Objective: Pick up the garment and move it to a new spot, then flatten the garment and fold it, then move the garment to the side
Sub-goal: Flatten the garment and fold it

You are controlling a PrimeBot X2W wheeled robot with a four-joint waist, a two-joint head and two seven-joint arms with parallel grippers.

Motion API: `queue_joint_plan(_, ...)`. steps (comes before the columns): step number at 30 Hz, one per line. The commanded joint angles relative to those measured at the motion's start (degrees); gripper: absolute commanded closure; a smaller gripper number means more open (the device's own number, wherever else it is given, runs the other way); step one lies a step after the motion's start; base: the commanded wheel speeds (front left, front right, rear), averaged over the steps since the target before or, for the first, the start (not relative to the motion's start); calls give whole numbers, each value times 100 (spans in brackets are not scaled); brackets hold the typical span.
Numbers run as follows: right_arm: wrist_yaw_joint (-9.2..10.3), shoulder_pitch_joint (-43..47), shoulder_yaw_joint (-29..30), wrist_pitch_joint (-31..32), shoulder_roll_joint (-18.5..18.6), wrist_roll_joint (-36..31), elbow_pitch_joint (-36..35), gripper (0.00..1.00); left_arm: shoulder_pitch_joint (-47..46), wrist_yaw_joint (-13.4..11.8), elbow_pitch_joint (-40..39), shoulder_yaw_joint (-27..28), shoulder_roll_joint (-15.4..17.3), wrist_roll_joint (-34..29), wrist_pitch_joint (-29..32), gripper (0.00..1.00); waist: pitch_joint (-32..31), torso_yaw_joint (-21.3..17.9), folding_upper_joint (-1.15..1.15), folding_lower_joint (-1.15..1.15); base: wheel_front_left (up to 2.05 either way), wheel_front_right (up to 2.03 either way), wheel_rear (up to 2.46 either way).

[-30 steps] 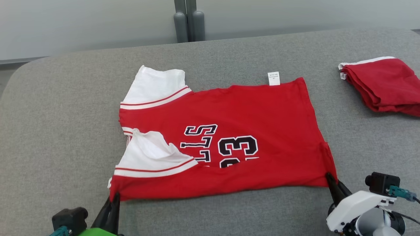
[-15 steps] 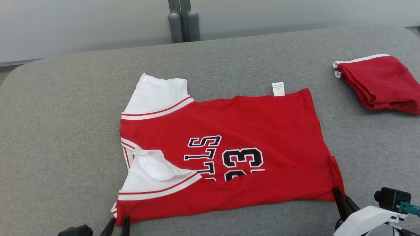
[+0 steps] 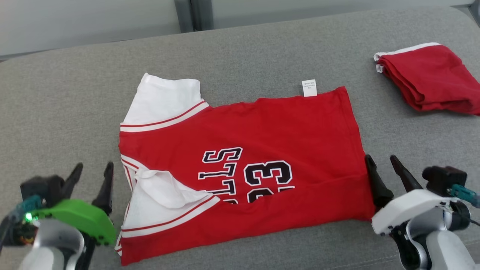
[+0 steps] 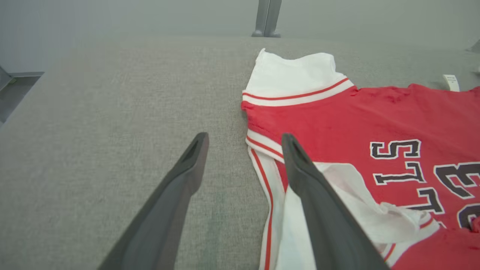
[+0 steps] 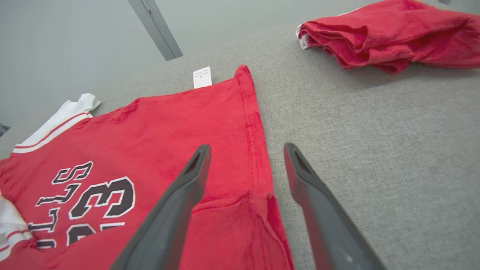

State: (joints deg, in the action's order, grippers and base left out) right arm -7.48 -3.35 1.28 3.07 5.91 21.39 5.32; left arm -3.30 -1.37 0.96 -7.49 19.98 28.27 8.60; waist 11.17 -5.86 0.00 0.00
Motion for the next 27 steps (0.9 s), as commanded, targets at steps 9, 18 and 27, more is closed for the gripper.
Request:
queue_joint_plan(9,-2,-1056,-750,-197,222,78,156,0,-2396,222,1348,-276,237,-388,383,0,978,-632,0,0,0,0,0)
queue_joint_plan(18,-2,-1634,-1101,-408,381,173,193,0,-3893,331,2618,-529,363,-650,827,0,1622,-1008,0,0,0,0,0)
queue_joint_plan(27,-2,-1857,-1260,-533,457,260,191,0,-4645,260,3403,-656,418,-780,1169,0,1814,-1139,0,0,0,0,0)
